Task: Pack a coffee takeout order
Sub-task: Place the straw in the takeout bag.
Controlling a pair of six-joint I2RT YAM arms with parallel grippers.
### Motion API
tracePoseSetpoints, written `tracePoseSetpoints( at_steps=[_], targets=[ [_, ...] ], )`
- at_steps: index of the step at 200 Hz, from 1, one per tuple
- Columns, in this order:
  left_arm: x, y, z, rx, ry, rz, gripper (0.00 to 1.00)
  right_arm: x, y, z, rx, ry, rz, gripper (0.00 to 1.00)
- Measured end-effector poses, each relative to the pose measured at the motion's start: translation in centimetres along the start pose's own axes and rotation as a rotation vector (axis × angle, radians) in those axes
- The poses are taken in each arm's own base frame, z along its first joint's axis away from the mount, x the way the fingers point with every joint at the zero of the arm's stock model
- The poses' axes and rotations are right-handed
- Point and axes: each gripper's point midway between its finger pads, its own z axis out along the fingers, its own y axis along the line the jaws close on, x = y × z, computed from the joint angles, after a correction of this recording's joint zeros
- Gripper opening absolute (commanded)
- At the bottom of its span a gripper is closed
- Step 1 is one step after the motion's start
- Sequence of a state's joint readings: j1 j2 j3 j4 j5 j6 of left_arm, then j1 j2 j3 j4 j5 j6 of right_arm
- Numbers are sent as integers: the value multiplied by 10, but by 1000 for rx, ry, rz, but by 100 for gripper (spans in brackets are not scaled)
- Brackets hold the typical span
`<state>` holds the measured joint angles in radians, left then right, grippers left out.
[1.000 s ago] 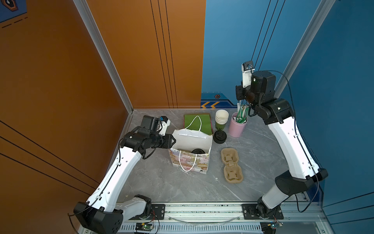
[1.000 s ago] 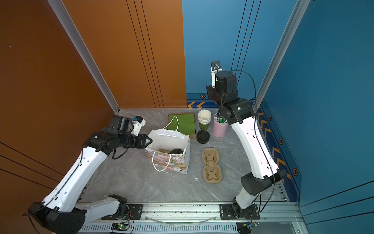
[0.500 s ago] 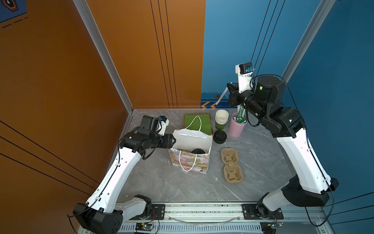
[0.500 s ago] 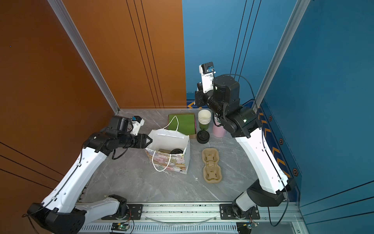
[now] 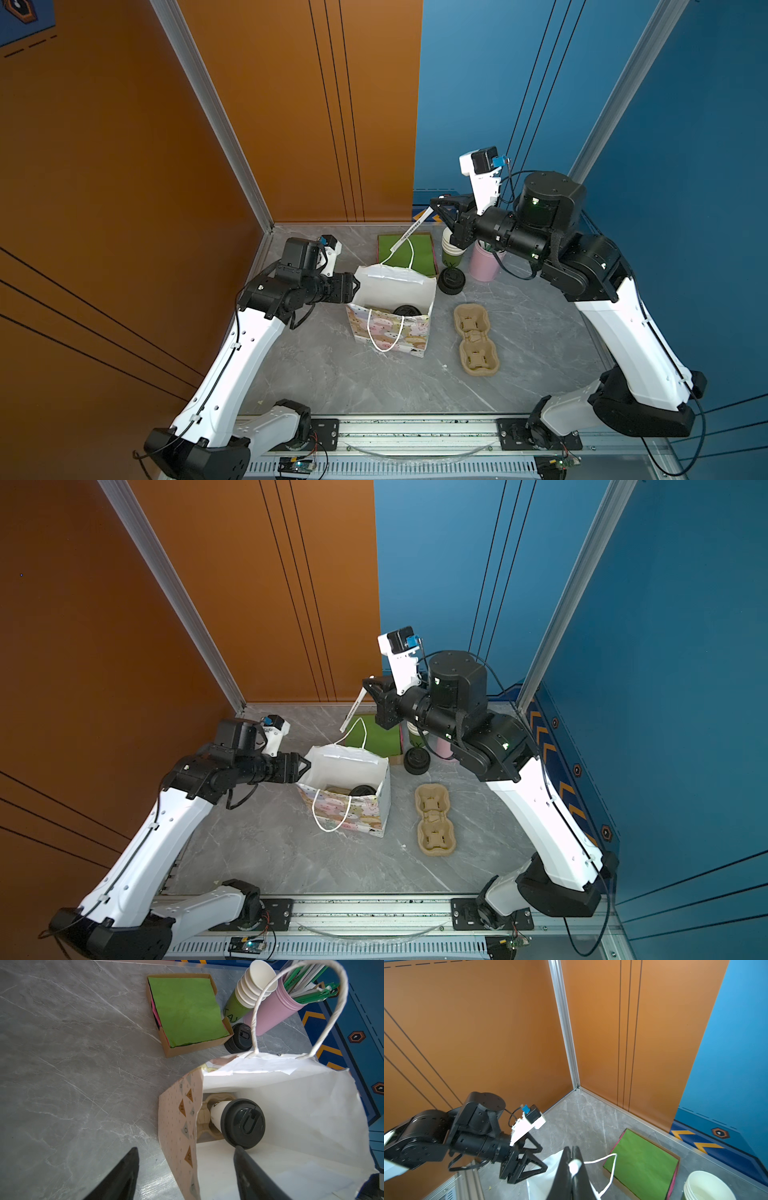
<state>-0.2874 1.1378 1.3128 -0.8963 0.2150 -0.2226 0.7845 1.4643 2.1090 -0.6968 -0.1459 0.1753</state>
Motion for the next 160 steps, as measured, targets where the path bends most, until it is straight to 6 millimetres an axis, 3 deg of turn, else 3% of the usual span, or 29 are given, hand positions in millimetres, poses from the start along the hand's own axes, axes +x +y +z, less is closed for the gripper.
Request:
tracePoseSetpoints(
  at_steps=[48,160],
  targets=[
    [-3,0,0,0,-16,-8,76,35,23,8,-97,94,28,0],
    [1,4,1,-3,-22,-20,67,142,27,55,-83,350,-23,0]
  ],
)
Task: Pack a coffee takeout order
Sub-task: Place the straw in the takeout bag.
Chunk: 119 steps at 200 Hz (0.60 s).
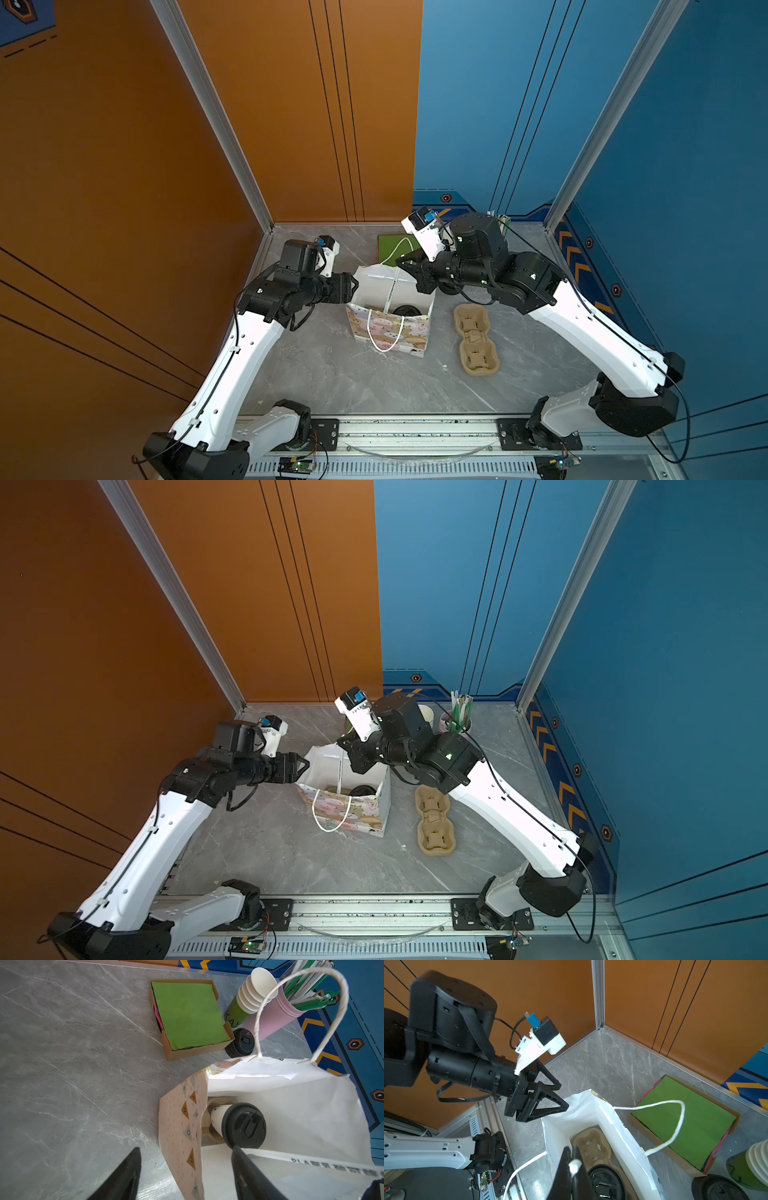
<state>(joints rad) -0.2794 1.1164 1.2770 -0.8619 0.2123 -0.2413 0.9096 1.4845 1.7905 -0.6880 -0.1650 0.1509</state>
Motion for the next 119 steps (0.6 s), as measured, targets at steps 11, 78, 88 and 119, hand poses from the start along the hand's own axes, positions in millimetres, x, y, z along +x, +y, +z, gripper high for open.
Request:
tracePoseSetpoints(
  at_steps=[11,78,88,119],
  targets=[
    [1,0,1,-1,2,-4,66,11,-1,11,9,32,-14,0],
    [0,1,6,-1,8,-12,64,57,-9,54,29,134,-45,18],
    [-1,1,7,-1,8,-12,64,58,-9,56,29,134,-53,27],
    [-2,1,9,1,7,-12,64,58,-9,58,29,128,-56,57]
  ],
)
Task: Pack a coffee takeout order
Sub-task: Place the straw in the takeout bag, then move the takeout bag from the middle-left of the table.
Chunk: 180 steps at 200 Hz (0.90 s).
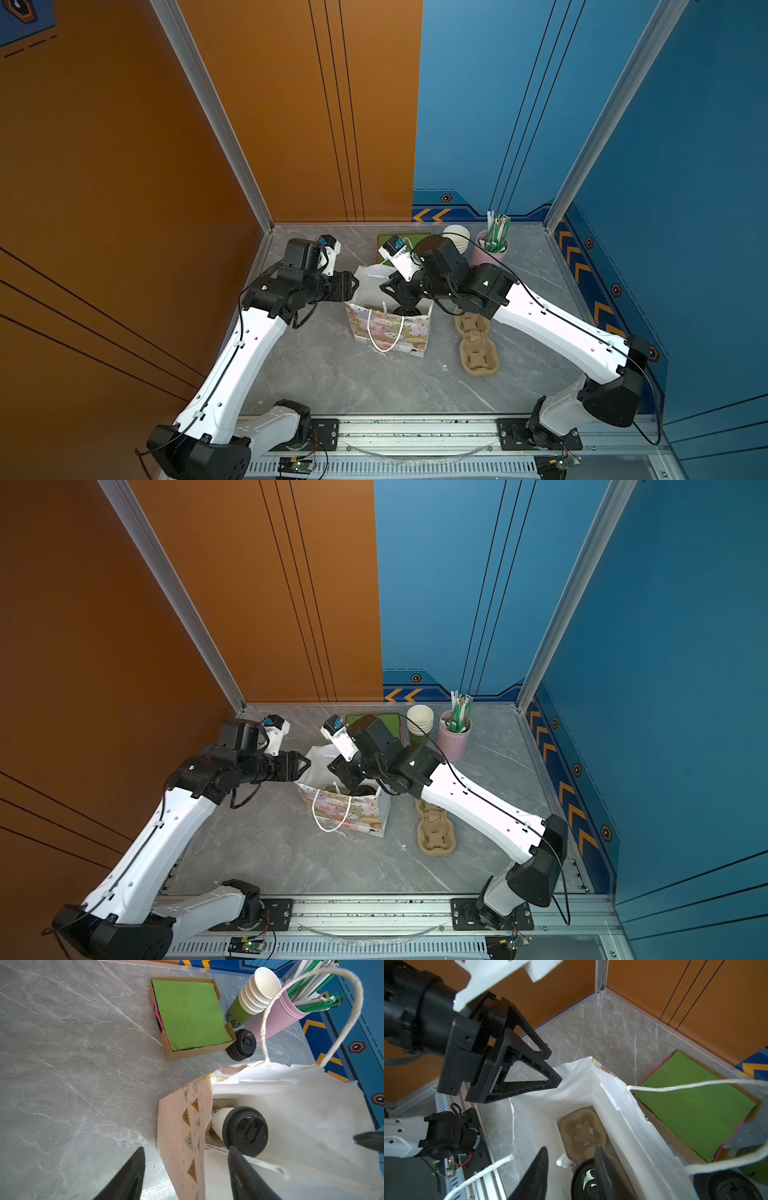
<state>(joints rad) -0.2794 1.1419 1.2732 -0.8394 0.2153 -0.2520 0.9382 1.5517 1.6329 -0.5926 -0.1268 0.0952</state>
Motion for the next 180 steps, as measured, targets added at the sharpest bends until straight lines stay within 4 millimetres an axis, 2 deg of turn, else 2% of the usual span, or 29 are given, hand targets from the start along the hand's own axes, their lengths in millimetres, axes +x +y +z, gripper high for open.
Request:
tracePoseSetpoints(
  at_steps=[24,49,71,93,142,159,180],
  targets=[
    [-1,-1,0,5,-2,1,63,-1,0,0,0,-3,-16,70],
    [0,-1,1,6,1,0,59,-2,-2,-1,8,-7,-21,76],
    [1,0,2,5,4,-1,50,-7,-6,-8,32,-27,-20,78],
    [2,0,3,4,7,-5,39,-19,-17,-29,79,-78,-12,79],
    [2,1,4,0,10,-8,25,-51,-54,-90,203,-247,34,81],
    [2,2,5,-7,10,-12,19,-50,-68,-102,236,-273,68,81],
    [2,3,5,-13,11,-22,13,-42,-87,-106,279,-279,108,82]
  ],
)
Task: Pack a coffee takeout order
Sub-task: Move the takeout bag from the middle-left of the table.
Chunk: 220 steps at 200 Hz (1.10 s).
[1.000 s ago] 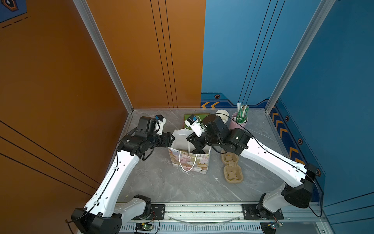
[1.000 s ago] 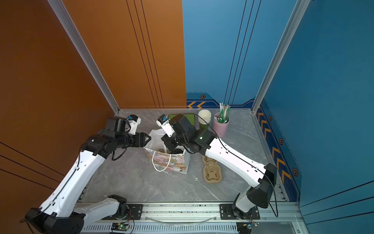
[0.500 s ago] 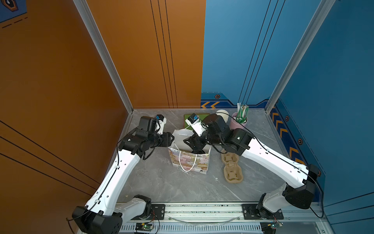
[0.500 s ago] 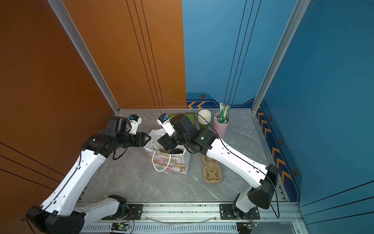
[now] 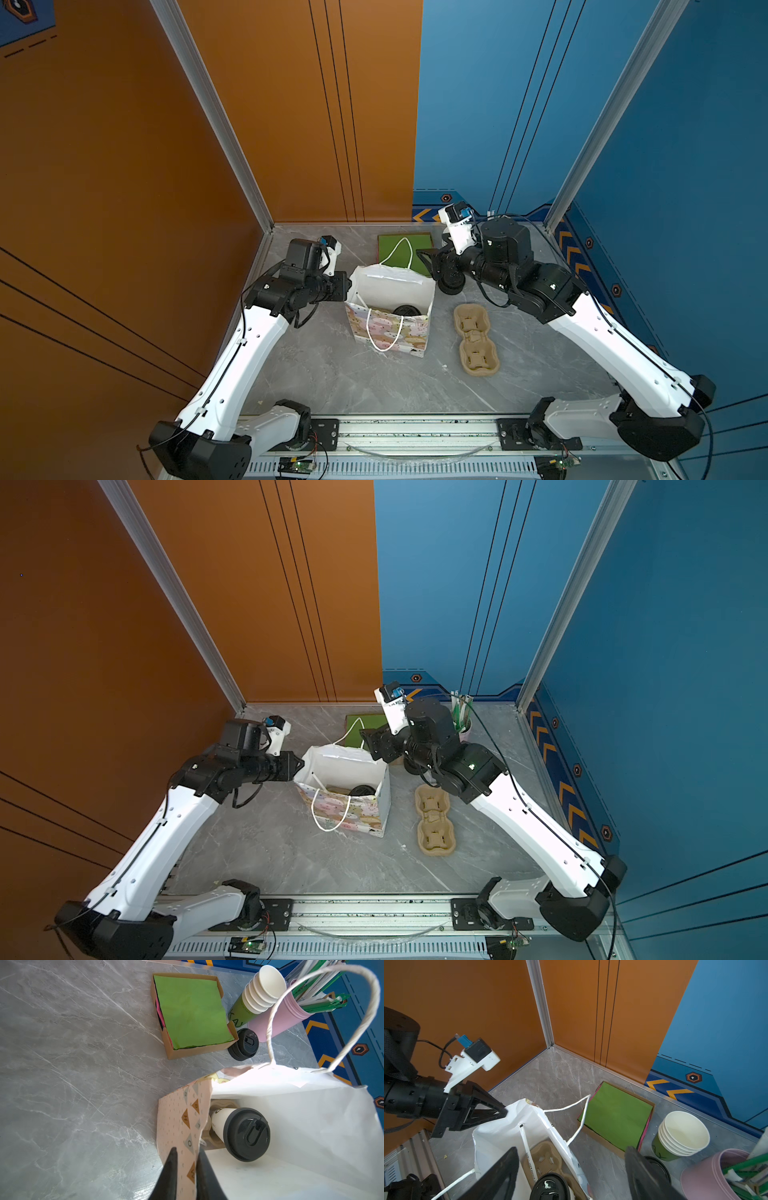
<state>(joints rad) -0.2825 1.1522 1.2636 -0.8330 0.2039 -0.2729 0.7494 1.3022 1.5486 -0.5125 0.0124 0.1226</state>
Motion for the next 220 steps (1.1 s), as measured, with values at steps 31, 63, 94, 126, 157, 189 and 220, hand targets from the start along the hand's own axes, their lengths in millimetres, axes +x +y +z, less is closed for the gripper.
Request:
tracePoseSetpoints(
  at_steps=[31,63,94,126,157,189,220],
  targets=[
    [0,1,0,-10,-3,-5,7,20,-24,8,54,36,49,82],
    [-1,4,-1,-25,-9,-7,1,36,-43,14,96,70,85,82],
    [-4,8,-7,-47,-34,-6,0,45,-56,17,126,83,115,83],
    [-5,18,-18,-86,-61,-20,0,55,-65,21,149,104,133,83],
    [-7,36,-30,-134,-98,-51,0,68,-72,34,178,140,142,83],
    [-3,58,-39,-190,-120,-85,0,89,-81,58,220,201,162,83],
    [0,80,-48,-248,-139,-116,0,114,-85,86,255,268,166,83]
  ],
)
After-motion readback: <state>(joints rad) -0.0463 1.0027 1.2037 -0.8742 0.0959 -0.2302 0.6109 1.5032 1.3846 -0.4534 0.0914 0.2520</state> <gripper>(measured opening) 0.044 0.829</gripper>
